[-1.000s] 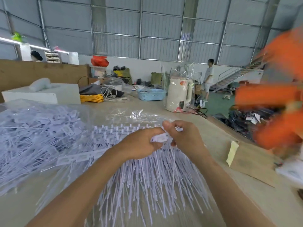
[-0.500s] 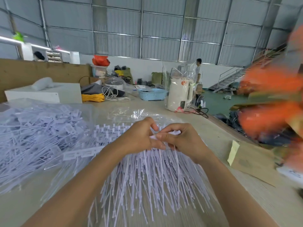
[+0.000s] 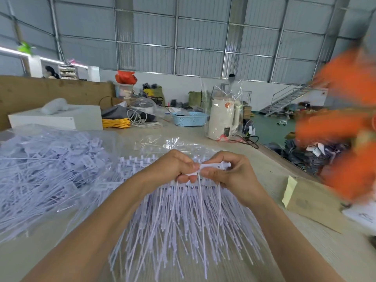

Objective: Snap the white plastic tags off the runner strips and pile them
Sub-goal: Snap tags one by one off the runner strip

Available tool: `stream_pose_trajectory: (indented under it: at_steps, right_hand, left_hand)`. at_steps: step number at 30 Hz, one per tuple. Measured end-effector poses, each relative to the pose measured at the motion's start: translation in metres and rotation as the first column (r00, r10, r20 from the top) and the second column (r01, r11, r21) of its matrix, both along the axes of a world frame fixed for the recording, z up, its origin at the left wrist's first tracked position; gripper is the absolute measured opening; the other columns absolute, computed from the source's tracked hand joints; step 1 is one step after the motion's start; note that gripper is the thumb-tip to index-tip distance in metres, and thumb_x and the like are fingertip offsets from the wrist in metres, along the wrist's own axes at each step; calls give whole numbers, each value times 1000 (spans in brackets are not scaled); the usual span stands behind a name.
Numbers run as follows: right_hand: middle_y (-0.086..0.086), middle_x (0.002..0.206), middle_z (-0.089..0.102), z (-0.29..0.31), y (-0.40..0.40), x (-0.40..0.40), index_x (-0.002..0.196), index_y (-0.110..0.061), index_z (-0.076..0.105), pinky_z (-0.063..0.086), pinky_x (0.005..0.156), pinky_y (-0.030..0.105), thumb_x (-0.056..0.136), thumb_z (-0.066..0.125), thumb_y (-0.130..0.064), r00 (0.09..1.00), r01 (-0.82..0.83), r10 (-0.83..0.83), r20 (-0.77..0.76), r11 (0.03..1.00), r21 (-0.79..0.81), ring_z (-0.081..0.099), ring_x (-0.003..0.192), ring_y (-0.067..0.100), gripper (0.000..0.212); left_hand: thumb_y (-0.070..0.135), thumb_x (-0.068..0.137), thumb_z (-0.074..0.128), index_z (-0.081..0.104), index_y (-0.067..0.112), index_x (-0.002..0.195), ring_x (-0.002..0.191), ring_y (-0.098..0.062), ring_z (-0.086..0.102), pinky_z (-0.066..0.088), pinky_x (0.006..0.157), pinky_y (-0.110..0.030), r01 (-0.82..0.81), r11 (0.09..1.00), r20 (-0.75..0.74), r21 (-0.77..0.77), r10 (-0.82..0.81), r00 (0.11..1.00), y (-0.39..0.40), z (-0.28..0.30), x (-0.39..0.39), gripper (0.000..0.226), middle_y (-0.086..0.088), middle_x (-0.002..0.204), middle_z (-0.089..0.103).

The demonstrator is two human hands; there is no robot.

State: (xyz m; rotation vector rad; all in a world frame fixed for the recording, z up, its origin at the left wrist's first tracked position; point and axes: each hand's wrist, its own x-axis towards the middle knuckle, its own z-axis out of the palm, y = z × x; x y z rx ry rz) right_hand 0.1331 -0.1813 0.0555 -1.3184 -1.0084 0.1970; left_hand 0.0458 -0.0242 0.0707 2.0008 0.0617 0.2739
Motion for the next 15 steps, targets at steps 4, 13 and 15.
stream_pose_trajectory:
  at_steps: [4,13,15]
  right_hand:
    - [-5,50,56,0,0,-2,66,-5,67,33,41,14,62,78,-4,998,-49,47,33,997,67,43,40,6,12]
    - [-6,46,52,22,-51,42,56,-19,67,32,41,14,66,67,-11,960,228,-142,-241,896,381,42,41,5,13]
    - [-10,46,48,28,-61,44,62,-17,60,29,38,11,76,63,-6,968,196,-85,-238,846,495,37,39,1,18]
  left_hand:
    - [7,89,54,65,15,45,34,-4,36,34,45,-13,93,989,20,-116,-91,996,-1,1,0,46,5,40,47]
    - [17,85,54,57,17,40,37,-9,30,32,47,-18,13,987,119,-159,6,993,10,2,-7,46,2,38,35]
    - [14,92,52,62,18,46,36,-6,39,36,47,-16,-1,995,136,-101,15,991,4,-3,0,48,5,40,48]
